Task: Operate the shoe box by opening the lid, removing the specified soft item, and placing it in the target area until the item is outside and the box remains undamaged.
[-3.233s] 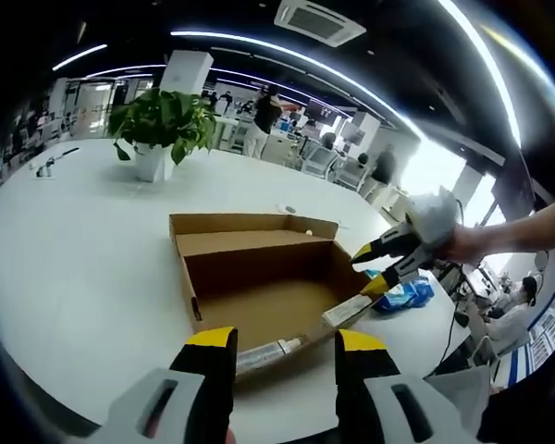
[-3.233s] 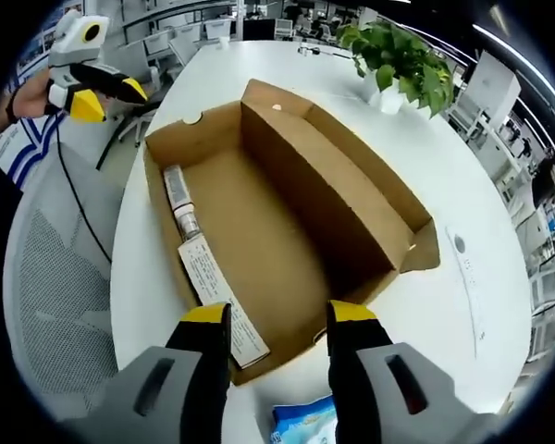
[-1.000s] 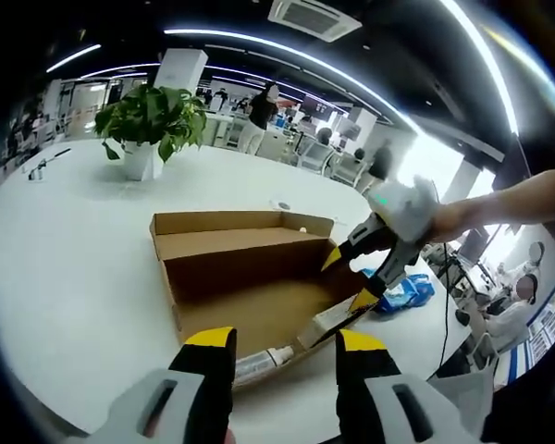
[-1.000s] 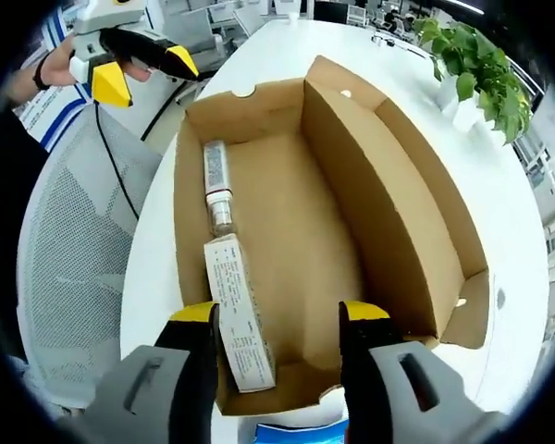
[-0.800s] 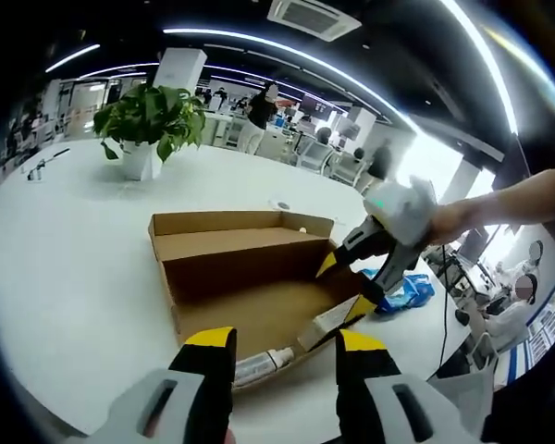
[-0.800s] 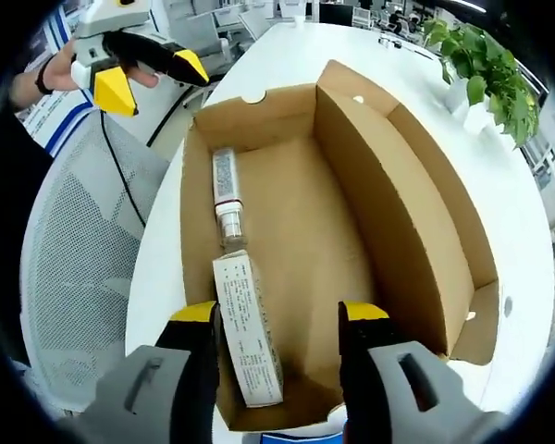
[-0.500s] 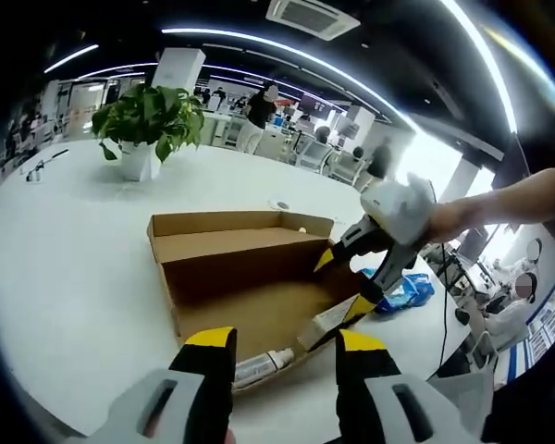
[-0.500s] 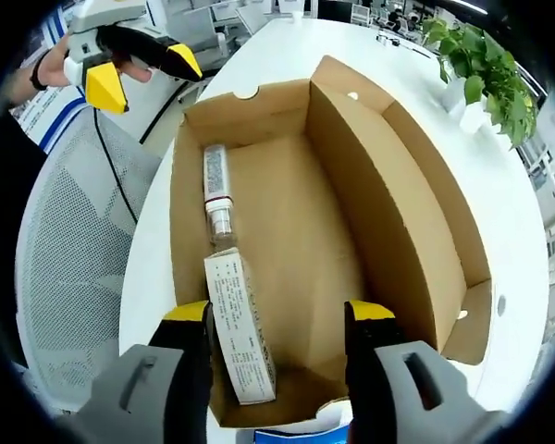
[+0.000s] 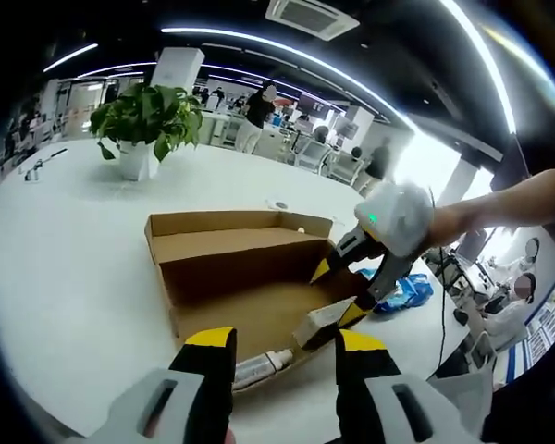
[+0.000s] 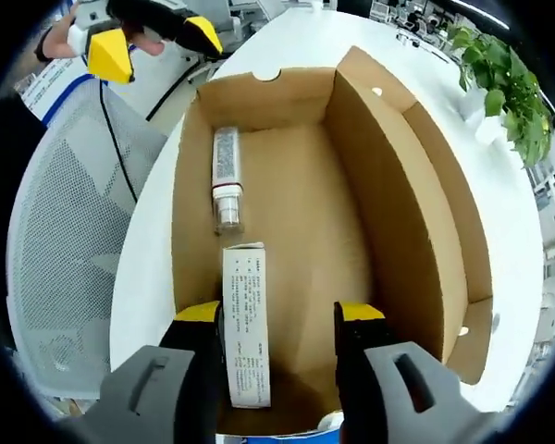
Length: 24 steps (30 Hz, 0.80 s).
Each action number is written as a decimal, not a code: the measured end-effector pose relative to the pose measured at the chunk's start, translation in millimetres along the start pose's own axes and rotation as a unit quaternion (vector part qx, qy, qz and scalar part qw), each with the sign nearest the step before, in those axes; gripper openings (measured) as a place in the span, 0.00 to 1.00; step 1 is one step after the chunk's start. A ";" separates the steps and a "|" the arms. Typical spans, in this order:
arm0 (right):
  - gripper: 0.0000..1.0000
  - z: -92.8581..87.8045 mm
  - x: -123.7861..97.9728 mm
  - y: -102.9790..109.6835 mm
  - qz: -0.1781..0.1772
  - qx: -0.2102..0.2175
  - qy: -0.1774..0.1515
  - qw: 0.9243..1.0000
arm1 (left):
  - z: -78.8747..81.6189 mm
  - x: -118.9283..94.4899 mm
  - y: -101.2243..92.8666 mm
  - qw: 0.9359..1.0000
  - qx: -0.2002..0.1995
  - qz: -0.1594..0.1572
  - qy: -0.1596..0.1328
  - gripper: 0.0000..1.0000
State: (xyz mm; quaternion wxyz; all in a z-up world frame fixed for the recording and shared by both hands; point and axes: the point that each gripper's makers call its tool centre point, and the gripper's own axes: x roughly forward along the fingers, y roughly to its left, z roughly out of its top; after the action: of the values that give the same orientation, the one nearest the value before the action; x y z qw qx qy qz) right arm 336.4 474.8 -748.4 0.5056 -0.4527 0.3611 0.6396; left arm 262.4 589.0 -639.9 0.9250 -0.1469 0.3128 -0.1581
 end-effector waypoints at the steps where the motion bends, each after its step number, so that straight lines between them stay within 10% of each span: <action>1: 0.41 0.1 0.8 0.6 0.003 0.000 0.002 1.000 | 0.2 -0.5 0.3 1.000 -0.001 0.000 -0.001 0.43; 15: 0.21 -23.2 20.5 6.1 -0.004 0.017 0.066 0.998 | 3.9 -1.2 -2.3 1.000 0.002 -0.001 -0.004 0.43; 24: 0.19 -17.7 11.7 3.4 -0.013 0.031 0.045 0.998 | 4.9 -1.6 -2.4 1.000 0.007 -0.003 -0.002 0.43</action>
State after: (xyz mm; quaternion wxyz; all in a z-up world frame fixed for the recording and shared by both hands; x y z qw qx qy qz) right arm 336.0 461.5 -765.2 0.5109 -0.4700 0.3974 0.6001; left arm 263.8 588.4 -634.4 0.9261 -0.1417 0.3091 -0.1632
